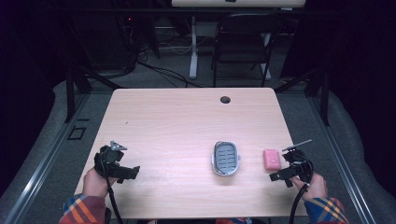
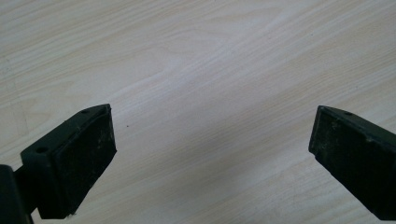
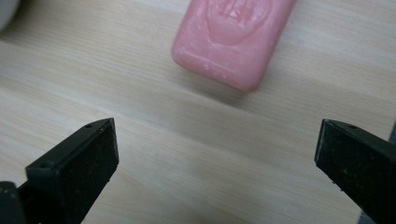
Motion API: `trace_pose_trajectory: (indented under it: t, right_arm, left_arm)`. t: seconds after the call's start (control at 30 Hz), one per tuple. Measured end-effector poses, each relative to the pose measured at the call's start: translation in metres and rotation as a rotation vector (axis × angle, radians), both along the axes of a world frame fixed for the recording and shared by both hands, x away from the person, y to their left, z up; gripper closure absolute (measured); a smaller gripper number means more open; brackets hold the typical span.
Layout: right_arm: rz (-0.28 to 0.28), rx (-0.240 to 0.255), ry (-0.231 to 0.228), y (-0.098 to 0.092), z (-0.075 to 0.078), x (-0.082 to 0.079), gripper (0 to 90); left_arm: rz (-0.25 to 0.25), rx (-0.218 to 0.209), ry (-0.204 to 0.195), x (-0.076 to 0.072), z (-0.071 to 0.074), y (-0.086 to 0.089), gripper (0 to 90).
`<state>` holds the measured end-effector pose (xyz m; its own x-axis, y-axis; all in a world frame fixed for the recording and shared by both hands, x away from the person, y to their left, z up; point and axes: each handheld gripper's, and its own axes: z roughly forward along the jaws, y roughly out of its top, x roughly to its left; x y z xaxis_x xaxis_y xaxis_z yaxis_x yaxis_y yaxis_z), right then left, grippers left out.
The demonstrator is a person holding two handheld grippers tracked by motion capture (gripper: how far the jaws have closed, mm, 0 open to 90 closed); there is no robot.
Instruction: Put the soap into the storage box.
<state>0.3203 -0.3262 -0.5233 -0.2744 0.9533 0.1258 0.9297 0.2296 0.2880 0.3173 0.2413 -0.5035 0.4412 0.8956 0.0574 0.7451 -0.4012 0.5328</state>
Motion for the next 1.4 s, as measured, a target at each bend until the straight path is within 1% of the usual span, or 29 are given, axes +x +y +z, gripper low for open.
trace_pose_trajectory:
  t: [0.03, 0.07, 0.1, 0.23, 0.3, 0.4, 0.43, 0.47, 0.57, 0.6, 0.63, 0.67, 0.7, 0.73, 0.77, 0.8, 0.83, 0.87, 0.9, 0.97, 1.0, 1.03, 1.1, 1.13, 1.2, 1.27, 1.37, 1.4]
  right_arm:
    - [-0.017, 0.006, -0.014, 0.001, 0.000, 0.000, 0.0]
    - [-0.024, -0.004, -0.012, 0.002, 0.001, 0.001, 0.0]
    - [-0.031, 0.007, -0.020, 0.003, 0.002, 0.002, 0.0]
    - [-0.029, 0.005, -0.015, 0.006, 0.004, 0.007, 0.0]
    - [-0.040, 0.013, -0.011, 0.008, 0.004, 0.011, 0.0]
    - [-0.050, 0.008, -0.013, 0.010, 0.004, 0.014, 0.0]
    - [-0.060, 0.014, -0.013, 0.012, 0.004, 0.018, 0.0]
    - [-0.060, 0.014, -0.013, 0.012, 0.004, 0.018, 0.0]
    - [-0.072, 0.015, 0.003, 0.016, 0.003, 0.028, 0.0]
    - [-0.072, 0.015, 0.003, 0.016, 0.003, 0.028, 0.0]
    - [-0.076, 0.018, 0.008, 0.017, 0.002, 0.031, 0.0]
    - [-0.089, 0.023, 0.003, 0.019, 0.000, 0.034, 0.0]
    - [-0.084, 0.012, 0.016, 0.019, 0.000, 0.037, 0.0]
    - [-0.090, 0.013, 0.019, 0.019, -0.001, 0.040, 0.0]
    - [-0.088, 0.015, 0.027, 0.019, -0.001, 0.042, 0.0]
    - [-0.103, 0.020, 0.015, 0.019, -0.002, 0.044, 0.0]
    - [-0.110, 0.017, 0.014, 0.018, -0.001, 0.046, 0.0]
    - [-0.115, 0.020, 0.005, 0.017, -0.001, 0.047, 0.0]
    - [-0.120, 0.011, -0.003, 0.016, 0.000, 0.049, 0.0]
    - [-0.121, 0.013, -0.005, 0.015, 0.000, 0.051, 0.0]
    - [-0.122, 0.009, -0.001, 0.014, 0.000, 0.051, 0.0]
    - [-0.138, 0.015, 0.001, 0.015, -0.002, 0.052, 0.0]
    - [-0.128, 0.008, 0.017, 0.013, -0.004, 0.055, 0.0]
    - [-0.137, 0.010, 0.019, 0.013, -0.005, 0.056, 0.0]
    - [-0.152, 0.019, 0.009, 0.014, -0.007, 0.057, 0.0]
    - [-0.159, 0.012, -0.006, 0.014, -0.006, 0.059, 0.0]
    - [-0.180, 0.022, -0.009, 0.014, -0.007, 0.061, 0.0]
    - [-0.176, 0.022, 0.000, 0.013, -0.008, 0.063, 0.0]
  left_arm:
    - [-0.001, 0.000, 0.000, 0.000, 0.000, 0.000, 0.5]
    - [-0.001, 0.000, 0.001, 0.000, 0.000, 0.000, 0.5]
    - [0.000, 0.001, 0.000, 0.000, 0.000, 0.000, 0.5]
    - [-0.001, 0.000, 0.000, 0.000, 0.000, 0.000, 0.5]
    - [-0.004, -0.003, 0.007, 0.000, 0.000, 0.000, 0.5]
    - [-0.003, -0.002, 0.004, 0.000, 0.000, -0.001, 0.5]
    - [-0.004, -0.002, 0.005, 0.000, 0.000, -0.001, 0.5]
    - [-0.003, -0.003, 0.003, 0.000, 0.000, -0.001, 0.5]
    - [-0.005, -0.003, 0.004, 0.000, 0.000, -0.001, 0.5]
    - [-0.007, -0.005, 0.002, 0.000, 0.000, -0.001, 0.5]
    - [-0.010, -0.005, 0.000, 0.000, 0.000, -0.001, 0.5]
    - [-0.013, -0.004, -0.001, 0.000, 0.000, -0.001, 0.5]
    - [-0.015, -0.005, -0.001, 0.000, 0.000, -0.001, 0.5]
    - [-0.015, -0.006, -0.001, 0.000, 0.000, -0.001, 0.5]
    - [-0.015, -0.006, -0.001, 0.000, 0.000, -0.001, 0.5]
    - [-0.015, -0.007, -0.001, 0.000, 0.000, -0.001, 0.5]
    - [-0.017, -0.007, -0.001, 0.000, 0.000, -0.001, 0.5]
    - [-0.020, -0.007, 0.002, 0.000, 0.000, -0.001, 0.5]
    - [-0.021, -0.004, 0.002, 0.000, -0.001, -0.003, 0.5]
    - [-0.026, -0.003, 0.003, 0.000, -0.001, -0.003, 0.5]
    - [-0.030, -0.003, 0.004, 0.000, 0.000, -0.003, 0.5]
    - [-0.032, -0.002, 0.005, 0.000, -0.001, -0.003, 0.5]
    - [-0.028, -0.005, 0.004, 0.000, -0.001, -0.002, 0.5]
    - [-0.027, -0.006, 0.004, 0.000, -0.001, -0.002, 0.5]
    - [-0.028, -0.006, 0.005, 0.000, -0.001, -0.002, 0.6]
    - [-0.030, -0.006, 0.004, 0.000, -0.001, -0.002, 0.5]
    - [-0.027, -0.007, 0.005, 0.000, 0.000, -0.001, 0.5]
    - [-0.027, -0.009, 0.004, 0.000, 0.000, -0.001, 0.5]
